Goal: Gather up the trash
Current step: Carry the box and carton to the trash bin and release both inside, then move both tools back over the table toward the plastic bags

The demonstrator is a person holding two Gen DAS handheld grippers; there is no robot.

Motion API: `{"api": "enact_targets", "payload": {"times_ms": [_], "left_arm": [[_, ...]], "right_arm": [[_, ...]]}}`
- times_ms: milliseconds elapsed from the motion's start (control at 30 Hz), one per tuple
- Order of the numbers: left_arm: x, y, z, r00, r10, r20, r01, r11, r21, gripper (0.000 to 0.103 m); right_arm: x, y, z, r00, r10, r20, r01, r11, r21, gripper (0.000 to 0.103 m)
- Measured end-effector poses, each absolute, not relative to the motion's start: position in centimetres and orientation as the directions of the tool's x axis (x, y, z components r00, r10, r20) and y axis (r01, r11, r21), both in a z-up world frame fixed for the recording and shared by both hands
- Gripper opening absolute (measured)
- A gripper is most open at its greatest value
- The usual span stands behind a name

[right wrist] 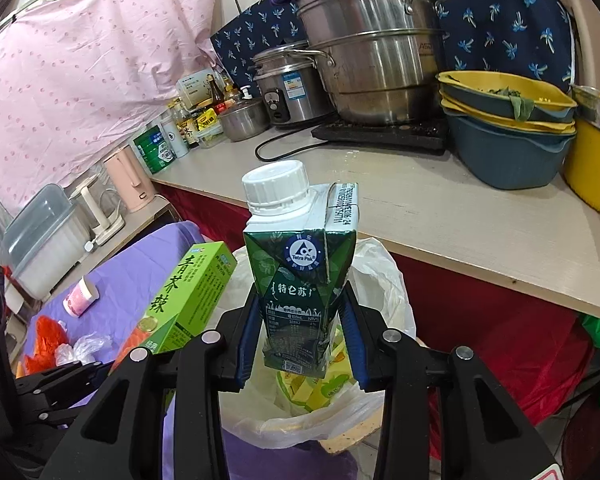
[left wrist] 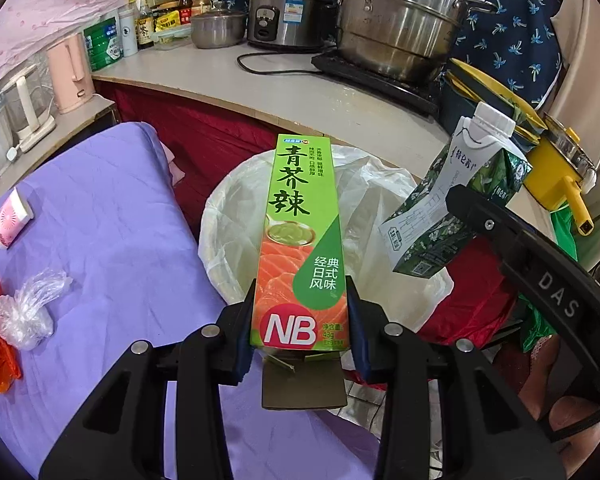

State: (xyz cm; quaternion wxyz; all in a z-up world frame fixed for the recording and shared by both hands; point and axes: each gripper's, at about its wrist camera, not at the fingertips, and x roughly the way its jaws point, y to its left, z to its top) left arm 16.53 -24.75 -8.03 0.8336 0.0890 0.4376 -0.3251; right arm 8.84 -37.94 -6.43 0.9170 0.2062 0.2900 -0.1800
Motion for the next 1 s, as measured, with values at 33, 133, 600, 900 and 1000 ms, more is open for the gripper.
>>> {"api": "enact_targets", "payload": {"times_ms": [33, 133, 600, 900, 1000], "left_arm": [[16.7, -24.9, -8.1, 0.404, -0.463, -0.789, 0.621, 0.772, -0.135, 0.037], [17.0, -25.1, -8.4, 0.396, -0.463, -0.793, 0.624, 0.769, -0.137, 0.040], [17.7, -22.3, -6.6, 0.480, -0.460, -0.747, 0.552, 0.820, -0.151, 0.068], [17.3, -17.9, -4.6, 0.561, -0.429, -0.708, 0.479, 0.866, -0.145, 0.074], [17.3, -15.6, -4.1, 0.585, -0.414, -0.698, 0.441, 0.884, -0.154, 0.076]], "right_arm": [[9.0, -38.1, -6.6, 0.767, -0.204, -0.608, 0.449, 0.848, 0.282, 0.037], [9.3, -38.2, -6.9, 0.769, -0.188, -0.611, 0.441, 0.847, 0.295, 0.037], [8.5, -37.3, -4.6, 0.803, -0.207, -0.558, 0.432, 0.848, 0.308, 0.060], [8.6, -33.8, -2.7, 0.830, -0.176, -0.530, 0.378, 0.875, 0.302, 0.066], [9.0, -32.0, -2.3, 0.837, -0.151, -0.525, 0.346, 0.890, 0.296, 0.066]]}}
